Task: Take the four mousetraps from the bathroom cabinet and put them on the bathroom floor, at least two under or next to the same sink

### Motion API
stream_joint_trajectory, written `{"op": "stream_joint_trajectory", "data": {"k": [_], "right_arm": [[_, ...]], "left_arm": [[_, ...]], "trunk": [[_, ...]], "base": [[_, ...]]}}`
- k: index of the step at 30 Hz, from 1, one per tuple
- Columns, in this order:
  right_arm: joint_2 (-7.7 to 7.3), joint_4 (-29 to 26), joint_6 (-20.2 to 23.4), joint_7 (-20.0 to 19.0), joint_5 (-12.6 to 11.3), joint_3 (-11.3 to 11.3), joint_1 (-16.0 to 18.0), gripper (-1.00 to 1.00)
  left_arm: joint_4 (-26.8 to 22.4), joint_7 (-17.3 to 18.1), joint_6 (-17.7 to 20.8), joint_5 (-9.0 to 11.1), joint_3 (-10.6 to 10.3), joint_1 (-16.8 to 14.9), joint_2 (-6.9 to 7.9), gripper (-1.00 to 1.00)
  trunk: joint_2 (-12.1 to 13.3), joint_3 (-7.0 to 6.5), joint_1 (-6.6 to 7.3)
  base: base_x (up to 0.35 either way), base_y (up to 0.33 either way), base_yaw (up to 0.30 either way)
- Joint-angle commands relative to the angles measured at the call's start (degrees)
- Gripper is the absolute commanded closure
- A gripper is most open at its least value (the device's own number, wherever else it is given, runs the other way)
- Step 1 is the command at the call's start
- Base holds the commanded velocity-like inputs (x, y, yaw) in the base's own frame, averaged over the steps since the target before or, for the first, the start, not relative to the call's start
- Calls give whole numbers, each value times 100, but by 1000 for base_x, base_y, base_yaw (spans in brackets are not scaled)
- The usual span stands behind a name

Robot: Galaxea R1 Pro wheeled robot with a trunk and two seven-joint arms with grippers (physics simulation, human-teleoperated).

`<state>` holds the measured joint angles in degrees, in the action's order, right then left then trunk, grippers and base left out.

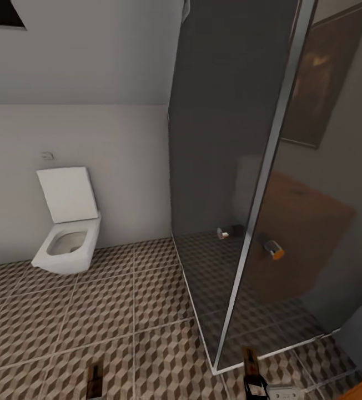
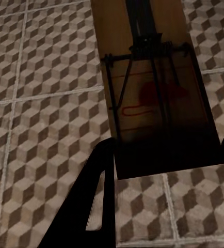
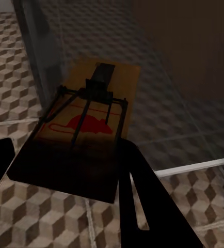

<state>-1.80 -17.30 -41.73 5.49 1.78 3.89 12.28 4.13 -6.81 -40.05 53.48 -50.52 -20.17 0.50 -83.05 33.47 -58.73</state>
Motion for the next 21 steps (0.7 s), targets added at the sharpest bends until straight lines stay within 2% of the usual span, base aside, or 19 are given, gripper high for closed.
{"op": "stream_joint_trajectory", "data": {"k": [1,21], "right_arm": [[-5,2,-10,58,15,41,2,100],[-5,3,-10,58,15,41,2,100]], "left_arm": [[9,-66,-10,-48,-37,-4,-4,100],[9,-66,-11,-48,-37,-4,-5,100]], "trunk": [[-3,5,0],[-3,5,0]], "base": [[0,0,287],[0,0,287]]}}
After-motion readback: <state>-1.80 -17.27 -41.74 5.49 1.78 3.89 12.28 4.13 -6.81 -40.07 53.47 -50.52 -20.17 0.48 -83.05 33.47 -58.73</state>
